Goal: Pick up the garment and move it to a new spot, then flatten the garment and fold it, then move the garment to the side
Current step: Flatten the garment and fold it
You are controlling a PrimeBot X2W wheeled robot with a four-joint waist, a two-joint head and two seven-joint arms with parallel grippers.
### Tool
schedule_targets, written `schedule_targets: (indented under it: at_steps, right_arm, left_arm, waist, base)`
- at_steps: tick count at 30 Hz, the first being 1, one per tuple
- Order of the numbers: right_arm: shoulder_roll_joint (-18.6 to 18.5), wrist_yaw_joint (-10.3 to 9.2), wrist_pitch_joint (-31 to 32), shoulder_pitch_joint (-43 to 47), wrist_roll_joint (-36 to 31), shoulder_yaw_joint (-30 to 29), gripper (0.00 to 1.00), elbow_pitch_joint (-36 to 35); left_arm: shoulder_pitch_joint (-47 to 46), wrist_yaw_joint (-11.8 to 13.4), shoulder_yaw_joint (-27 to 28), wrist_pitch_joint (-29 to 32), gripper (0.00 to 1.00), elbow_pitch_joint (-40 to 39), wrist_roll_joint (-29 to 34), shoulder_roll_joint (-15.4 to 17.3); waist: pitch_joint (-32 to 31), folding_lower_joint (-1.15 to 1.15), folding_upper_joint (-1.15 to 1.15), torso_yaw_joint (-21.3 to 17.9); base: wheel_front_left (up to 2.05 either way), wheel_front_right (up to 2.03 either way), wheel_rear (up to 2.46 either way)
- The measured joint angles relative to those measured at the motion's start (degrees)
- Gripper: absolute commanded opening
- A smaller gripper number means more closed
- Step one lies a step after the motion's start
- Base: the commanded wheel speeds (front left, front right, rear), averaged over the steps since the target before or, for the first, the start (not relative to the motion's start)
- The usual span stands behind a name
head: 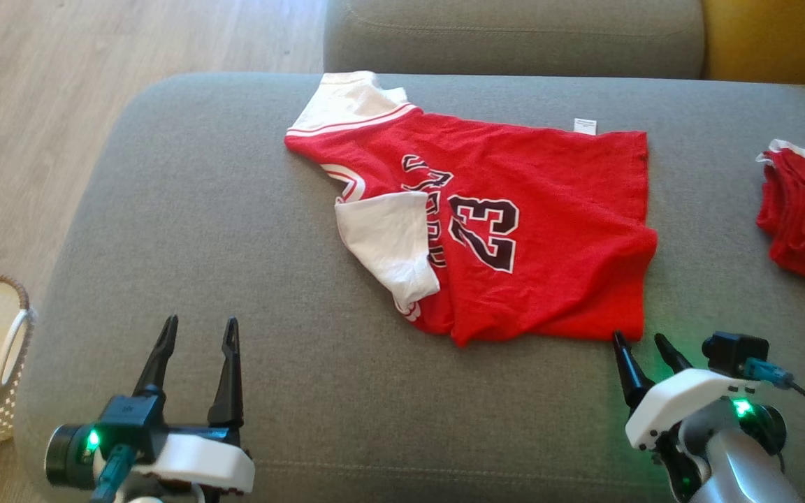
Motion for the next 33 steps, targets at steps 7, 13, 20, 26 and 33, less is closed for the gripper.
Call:
schedule_targets:
  at_steps: [7,13,20,26,33]
  right_arm:
    - [0.0,0.0,-2.9,-4.8,2.3,1.3,0.0,9.8]
    - [0.0,0.0,-4.1,-6.8,2.8,1.5,0.0,12.3]
    - [0.0,0.0,-4.4,-6.2,-0.5,-3.0,0.0,5.6]
    - [0.0,0.0,-3.7,-1.9,-5.8,-7.5,0.0,-1.6]
    - [0.1,0.0,5.2,4.6,-8.7,-10.6,0.0,-9.9]
  left_arm:
    - [-0.3,-0.6,0.2,0.0,1.0,0.8,0.5,-0.8]
    - [-0.2,-1.0,1.5,0.0,1.0,1.0,0.9,-1.0]
    - [0.4,-1.0,2.2,0.0,1.0,1.0,0.9,-1.3]
    - [1.6,-0.9,2.7,0.0,1.0,0.7,0.9,-2.0]
    - [1.7,-0.9,2.5,0.0,1.0,0.7,0.8,-2.8]
  waist:
    - [0.0,0.0,0.0,1.0]
    - [-1.1,-0.01,0.0,0.6]
    - [-3.3,-0.01,0.0,-1.9]
    - [-5.2,-0.01,0.0,-4.5]
    - [-6.6,-0.01,0.0,-6.6]
  base:
    - [0.0,0.0,0.0]
    - [0.0,0.0,0.0]
    - [0.0,0.0,0.0]
    - [0.0,0.0,0.0]
    - [0.0,0.0,0.0]
